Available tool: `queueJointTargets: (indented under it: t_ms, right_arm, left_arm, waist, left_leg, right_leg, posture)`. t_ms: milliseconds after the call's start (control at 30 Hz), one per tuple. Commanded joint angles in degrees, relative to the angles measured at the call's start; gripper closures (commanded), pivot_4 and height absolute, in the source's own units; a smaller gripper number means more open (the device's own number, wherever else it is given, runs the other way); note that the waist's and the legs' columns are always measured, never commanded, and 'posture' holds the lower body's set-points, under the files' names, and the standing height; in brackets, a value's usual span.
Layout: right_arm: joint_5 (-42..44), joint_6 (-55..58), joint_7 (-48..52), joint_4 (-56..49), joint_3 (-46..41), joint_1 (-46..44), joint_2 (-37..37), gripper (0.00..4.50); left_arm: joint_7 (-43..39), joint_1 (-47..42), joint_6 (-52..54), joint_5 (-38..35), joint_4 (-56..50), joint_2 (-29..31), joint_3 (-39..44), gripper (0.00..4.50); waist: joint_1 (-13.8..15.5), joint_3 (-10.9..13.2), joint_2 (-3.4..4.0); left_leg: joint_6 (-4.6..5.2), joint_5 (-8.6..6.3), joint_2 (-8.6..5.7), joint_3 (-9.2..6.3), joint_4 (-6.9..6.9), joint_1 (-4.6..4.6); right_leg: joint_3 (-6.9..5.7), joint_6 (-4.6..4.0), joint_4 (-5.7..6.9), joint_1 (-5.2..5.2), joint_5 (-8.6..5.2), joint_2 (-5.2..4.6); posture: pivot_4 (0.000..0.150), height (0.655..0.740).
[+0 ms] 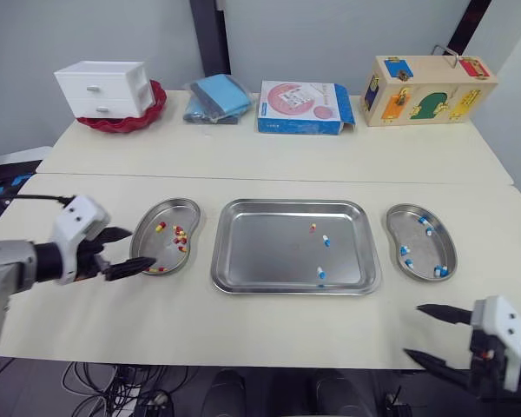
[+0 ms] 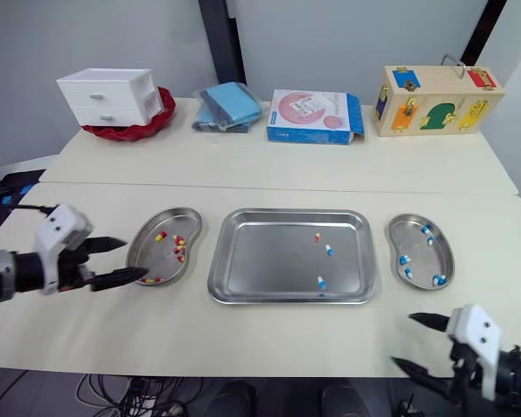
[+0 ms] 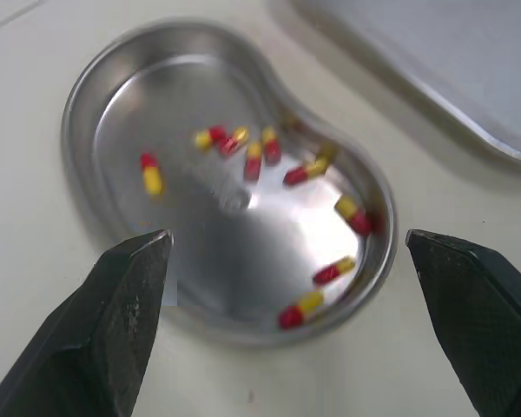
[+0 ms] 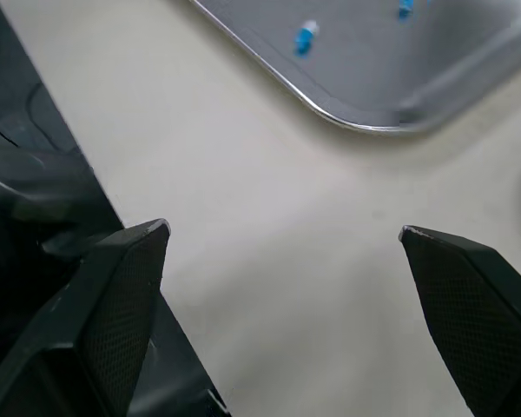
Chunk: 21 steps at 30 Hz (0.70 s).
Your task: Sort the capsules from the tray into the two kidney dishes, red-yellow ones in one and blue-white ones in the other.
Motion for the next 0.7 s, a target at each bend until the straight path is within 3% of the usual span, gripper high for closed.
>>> queueJointTargets:
  t_ms: [33, 300, 700]
  right_arm:
    - [0.59, 2.21, 2.31, 4.26, -5.49, -0.86, -1.23, 0.00]
    - [-3.73, 1.05, 7.51, 16.24, -5.27, -6.34, -4.74, 0.00]
    - [-6.66, 0.29, 10.03, 18.09, -3.84, -9.66, -3.41, 0.00]
  left_arm:
    - [-1.78, 4.17, -3.78, 1.67, 3.21, 3.01, 5.21, 0.02]
    - [-2.63, 11.46, -9.70, 4.02, 9.97, 4.34, 9.26, 0.02]
    - [-2.59, 12.62, -10.12, 3.25, 9.52, 4.08, 9.78, 0.02]
  waist:
    - [0.00, 0.00, -0.01]
    - [0.09, 0.06, -0.09]
    - [-0.03, 0.06, -0.08]
  left_leg:
    - [0.00, 0.00, -0.01, 0.03, 0.00, 0.00]
    - [0.00, -0.01, -0.01, 0.08, -0.05, -0.02]
    - [-0.01, -0.01, 0.00, 0.11, -0.06, -0.02]
  right_leg:
    - [0.03, 0.00, -0.01, -0.01, 0.00, -0.01]
    - [0.03, -0.01, -0.06, -0.04, -0.01, -0.04]
    - [0.06, 0.00, -0.05, -0.06, -0.01, -0.03]
  posture:
    - [0.150, 0.7400]
    - [0.150, 0.7400]
    - [0.150, 0.7400]
